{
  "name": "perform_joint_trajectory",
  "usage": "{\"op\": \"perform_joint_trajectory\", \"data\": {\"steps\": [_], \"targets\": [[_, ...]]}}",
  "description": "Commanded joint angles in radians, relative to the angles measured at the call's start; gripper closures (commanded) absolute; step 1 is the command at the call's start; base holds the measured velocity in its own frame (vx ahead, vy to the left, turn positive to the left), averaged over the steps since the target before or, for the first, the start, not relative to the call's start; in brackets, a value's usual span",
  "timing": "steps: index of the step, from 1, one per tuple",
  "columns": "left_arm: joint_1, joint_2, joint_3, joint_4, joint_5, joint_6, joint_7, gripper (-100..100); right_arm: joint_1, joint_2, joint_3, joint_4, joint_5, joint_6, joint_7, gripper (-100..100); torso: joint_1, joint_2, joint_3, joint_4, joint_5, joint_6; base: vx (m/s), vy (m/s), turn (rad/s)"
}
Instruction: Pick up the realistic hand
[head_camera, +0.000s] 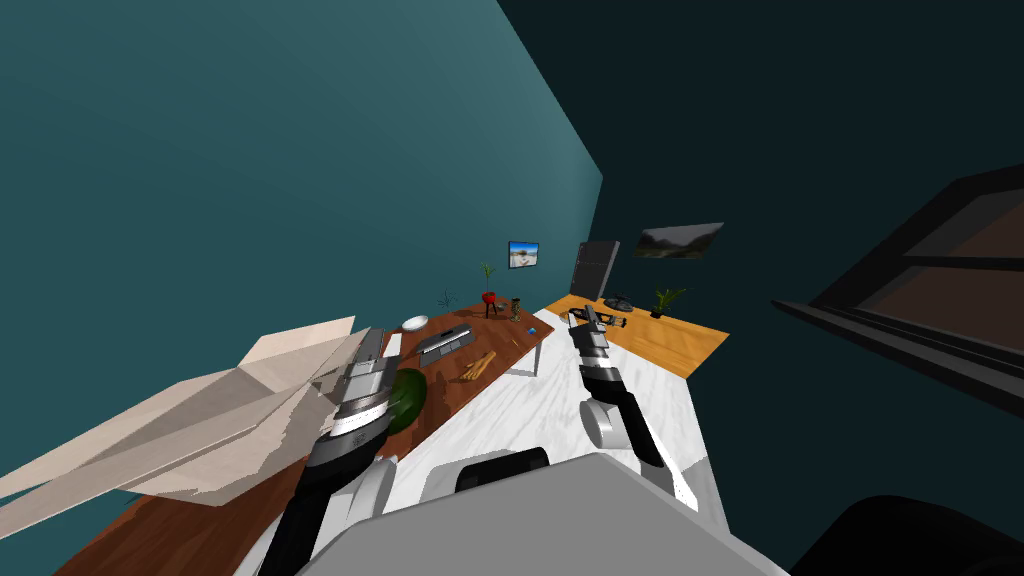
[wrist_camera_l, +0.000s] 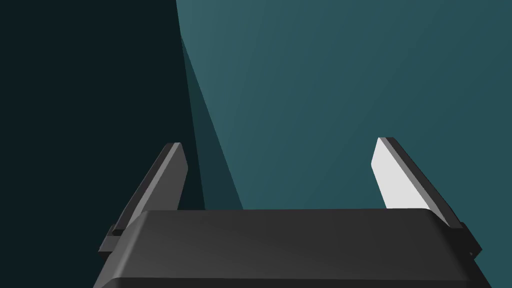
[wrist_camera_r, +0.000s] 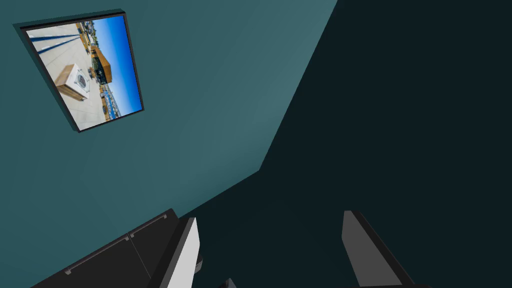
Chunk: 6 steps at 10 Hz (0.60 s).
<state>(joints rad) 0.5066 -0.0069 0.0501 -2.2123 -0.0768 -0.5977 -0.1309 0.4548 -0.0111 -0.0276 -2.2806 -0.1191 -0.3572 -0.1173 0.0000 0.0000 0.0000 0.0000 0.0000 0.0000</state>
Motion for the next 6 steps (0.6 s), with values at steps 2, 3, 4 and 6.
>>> {"op": "perform_joint_trajectory", "data": {"steps": [2,3,4,6], "targets": [[-0.013,0.048,0.0,0.017,0.003,0.025,-0.009,-100,0.0,0.0,0.0,0.0,0.0,0.0,0.0,0,-0.001,0.0,0.0,0.0,0.0,0.0,-0.01,-0.021,-0.019],[-0.02,0.069,0.0,0.028,0.005,0.041,-0.015,-100,0.0,0.0,0.0,0.0,0.0,0.0,0.0,0,-0.001,0.001,0.0,0.0,0.0,0.0,-0.018,-0.045,-0.024],[-0.03,0.089,0.0,0.042,0.008,0.061,-0.022,-100,0.0,0.0,0.0,0.0,0.0,0.0,0.0,0,-0.003,0.001,0.001,0.0,-0.001,0.0,-0.034,-0.064,-0.029],[-0.052,0.121,-0.001,0.074,0.015,0.108,-0.04,-100,0.0,0.0,0.0,0.0,0.0,0.0,0.0,0,-0.005,0.002,0.001,0.0,-0.001,0.0,-0.032,-0.076,-0.037]]}}
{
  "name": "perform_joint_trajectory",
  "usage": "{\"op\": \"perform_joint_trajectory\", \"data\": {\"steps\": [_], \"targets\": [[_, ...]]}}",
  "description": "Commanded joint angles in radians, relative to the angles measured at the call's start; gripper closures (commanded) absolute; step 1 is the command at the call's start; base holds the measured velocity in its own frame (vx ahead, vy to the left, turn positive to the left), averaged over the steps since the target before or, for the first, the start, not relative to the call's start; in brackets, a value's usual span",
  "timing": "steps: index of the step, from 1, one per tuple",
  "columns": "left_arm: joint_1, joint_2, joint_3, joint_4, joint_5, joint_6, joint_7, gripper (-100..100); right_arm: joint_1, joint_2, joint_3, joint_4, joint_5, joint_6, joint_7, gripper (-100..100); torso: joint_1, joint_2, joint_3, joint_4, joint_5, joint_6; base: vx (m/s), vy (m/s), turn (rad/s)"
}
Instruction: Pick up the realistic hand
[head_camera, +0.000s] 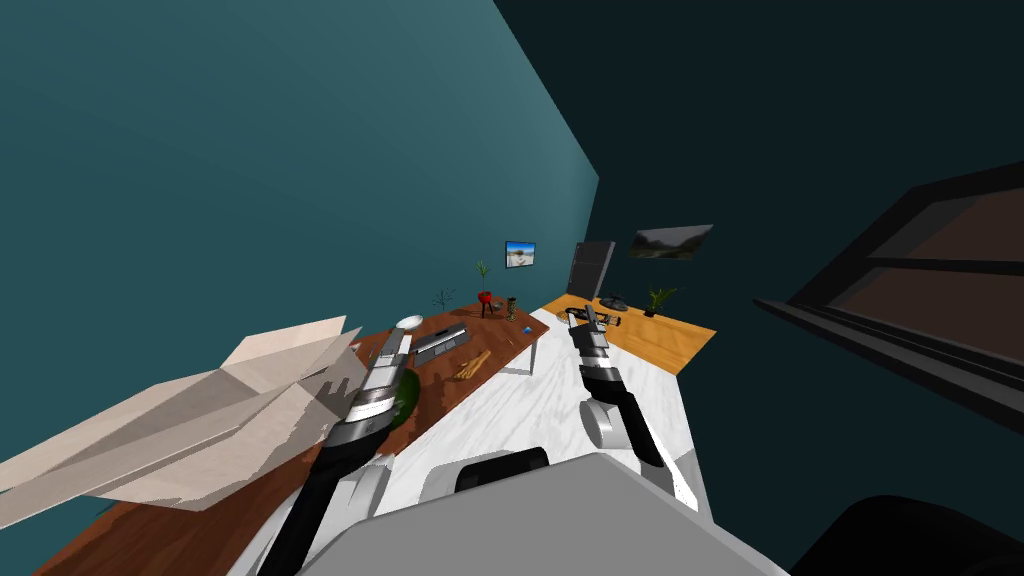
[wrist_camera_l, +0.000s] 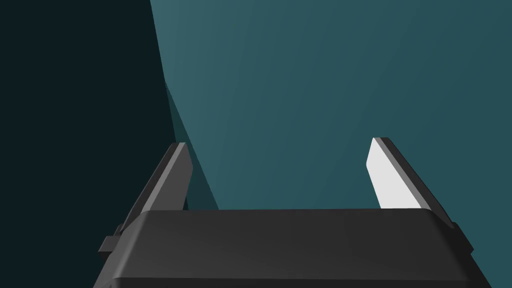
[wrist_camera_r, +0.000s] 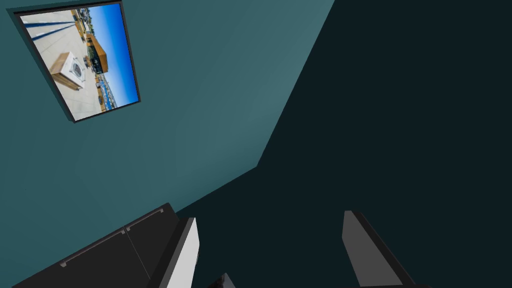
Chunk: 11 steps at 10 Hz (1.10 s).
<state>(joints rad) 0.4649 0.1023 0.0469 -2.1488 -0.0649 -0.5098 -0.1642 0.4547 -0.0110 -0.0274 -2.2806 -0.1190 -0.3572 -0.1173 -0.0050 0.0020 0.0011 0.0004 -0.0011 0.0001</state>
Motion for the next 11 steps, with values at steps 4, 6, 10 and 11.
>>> {"op": "perform_joint_trajectory", "data": {"steps": [4,6,10,11], "targets": [[-0.066,0.053,0.0,0.091,0.021,0.134,-0.052,-100,0.0,0.0,0.0,0.0,0.0,0.0,0.0,0,-0.002,0.001,0.001,0.0,0.0,0.0,-0.051,-0.1,-0.048],[-0.096,0.064,0.0,0.137,0.032,0.205,-0.076,-100,0.0,0.0,0.0,0.0,0.0,0.0,0.0,0,-0.002,0.002,0.001,0.0,0.0,0.0,-0.059,-0.098,-0.055],[-0.142,0.073,0.003,0.211,0.046,0.305,-0.11,-100,0.0,0.0,0.0,0.0,0.0,0.0,0.0,0,0.001,0.0,0.0,0.0,0.0,0.0,-0.031,-0.083,-0.038],[-0.142,0.073,0.003,0.211,0.046,0.314,-0.11,-100,0.0,0.0,0.0,0.0,0.0,0.0,0.0,0,0.0,0.0,0.0,0.0,0.0,0.0,-0.019,-0.067,-0.009]]}}
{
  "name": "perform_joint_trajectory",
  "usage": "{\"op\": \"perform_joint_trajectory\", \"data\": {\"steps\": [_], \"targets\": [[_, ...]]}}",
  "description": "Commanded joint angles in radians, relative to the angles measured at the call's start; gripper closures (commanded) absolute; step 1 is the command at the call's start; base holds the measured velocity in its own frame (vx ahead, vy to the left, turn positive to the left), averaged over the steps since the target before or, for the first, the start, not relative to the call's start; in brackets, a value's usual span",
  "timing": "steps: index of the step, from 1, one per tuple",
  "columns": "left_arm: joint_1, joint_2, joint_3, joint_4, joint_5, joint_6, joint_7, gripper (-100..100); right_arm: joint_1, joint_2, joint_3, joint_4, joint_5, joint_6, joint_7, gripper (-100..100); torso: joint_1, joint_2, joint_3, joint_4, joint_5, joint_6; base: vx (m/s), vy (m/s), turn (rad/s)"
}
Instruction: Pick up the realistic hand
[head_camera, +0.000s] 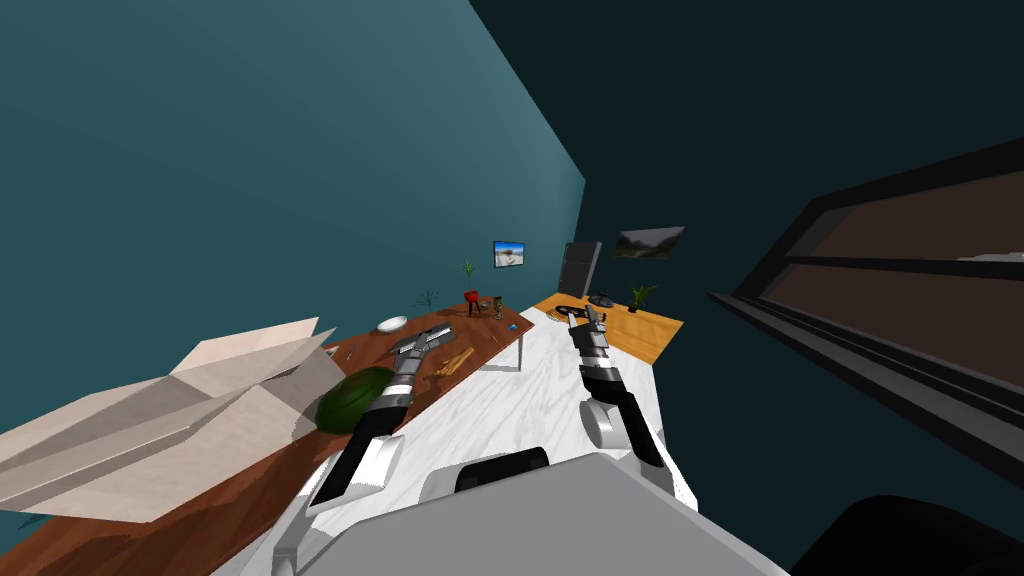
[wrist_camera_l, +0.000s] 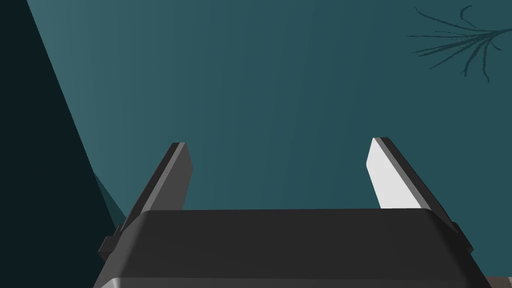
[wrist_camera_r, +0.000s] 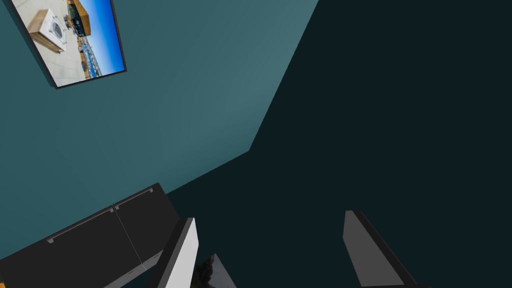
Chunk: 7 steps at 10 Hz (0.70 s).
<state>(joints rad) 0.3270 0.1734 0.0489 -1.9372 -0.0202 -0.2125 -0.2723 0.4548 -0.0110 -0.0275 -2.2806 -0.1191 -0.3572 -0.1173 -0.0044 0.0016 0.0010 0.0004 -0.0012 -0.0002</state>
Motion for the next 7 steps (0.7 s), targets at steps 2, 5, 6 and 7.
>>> {"op": "perform_joint_trajectory", "data": {"steps": [2,5,6,7], "targets": [[-0.019,0.004,0.002,0.025,0.005,0.052,-0.011,-100,0.0,0.0,0.0,0.0,0.0,0.0,0.0,0,0.0,-0.001,0.0,0.0,0.0,0.0,-0.004,-0.054,-0.02],[-0.047,0.01,0.008,0.077,0.013,0.124,-0.026,-100,0.0,0.0,0.0,0.0,0.0,0.0,0.0,0,-0.001,-0.001,-0.001,0.0,0.0,0.0,-0.006,-0.072,-0.021],[-0.06,0.013,0.011,0.104,0.016,0.156,-0.031,-100,0.0,0.0,0.0,0.0,0.0,0.0,0.0,0,0.0,-0.001,-0.001,0.0,0.0,0.0,0.0,-0.062,-0.018],[-0.073,0.017,0.016,0.13,0.018,0.182,-0.035,-100,0.0,0.0,0.0,0.0,0.0,0.0,0.0,0,0.0,-0.001,-0.001,0.0,0.0,0.0,0.004,-0.091,-0.029]]}}
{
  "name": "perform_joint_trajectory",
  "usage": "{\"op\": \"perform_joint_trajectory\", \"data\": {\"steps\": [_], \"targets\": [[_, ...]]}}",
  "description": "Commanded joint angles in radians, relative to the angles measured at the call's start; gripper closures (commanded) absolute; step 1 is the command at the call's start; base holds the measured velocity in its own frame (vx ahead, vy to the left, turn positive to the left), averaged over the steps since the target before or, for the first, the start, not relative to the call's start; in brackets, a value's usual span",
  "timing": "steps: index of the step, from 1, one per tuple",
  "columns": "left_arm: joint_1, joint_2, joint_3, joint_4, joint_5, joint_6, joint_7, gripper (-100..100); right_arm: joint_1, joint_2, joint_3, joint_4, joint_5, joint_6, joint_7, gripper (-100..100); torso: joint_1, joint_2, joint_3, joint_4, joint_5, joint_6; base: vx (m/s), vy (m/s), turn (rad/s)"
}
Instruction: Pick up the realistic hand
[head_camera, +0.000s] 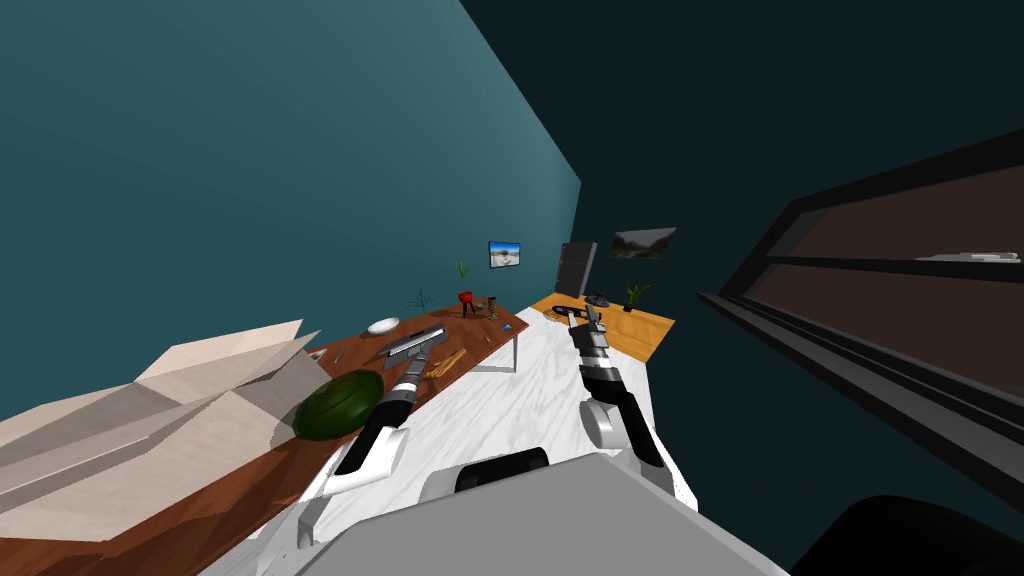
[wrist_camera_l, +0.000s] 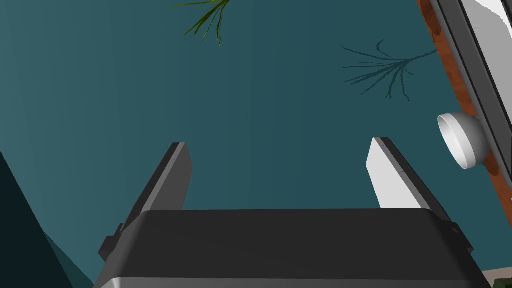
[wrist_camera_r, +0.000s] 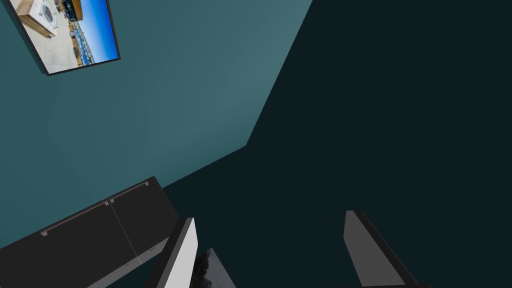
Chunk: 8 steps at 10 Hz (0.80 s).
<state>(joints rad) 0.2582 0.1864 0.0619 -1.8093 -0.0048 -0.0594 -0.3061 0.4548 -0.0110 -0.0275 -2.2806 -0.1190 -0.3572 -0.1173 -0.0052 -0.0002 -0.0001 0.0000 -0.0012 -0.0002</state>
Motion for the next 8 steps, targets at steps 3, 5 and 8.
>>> {"op": "perform_joint_trajectory", "data": {"steps": [3,5,8], "targets": [[-0.025,0.013,0.013,0.055,0.006,0.097,-0.003,-100,0.0,0.0,0.0,0.0,0.0,0.0,0.0,0,0.001,0.0,0.0,0.0,0.0,0.0,0.016,-0.071,-0.006],[-0.034,0.018,0.019,0.081,0.006,0.137,-0.002,-100,0.0,0.0,0.0,0.0,0.0,0.0,0.0,0,0.0,-0.002,-0.001,0.0,0.0,0.0,0.048,-0.081,0.005],[-0.054,0.032,0.039,0.156,0.005,0.222,0.011,-100,0.0,0.0,0.0,0.0,0.0,0.0,0.0,0,0.002,-0.003,-0.002,-0.001,0.0,0.0,0.054,-0.066,0.012]]}}
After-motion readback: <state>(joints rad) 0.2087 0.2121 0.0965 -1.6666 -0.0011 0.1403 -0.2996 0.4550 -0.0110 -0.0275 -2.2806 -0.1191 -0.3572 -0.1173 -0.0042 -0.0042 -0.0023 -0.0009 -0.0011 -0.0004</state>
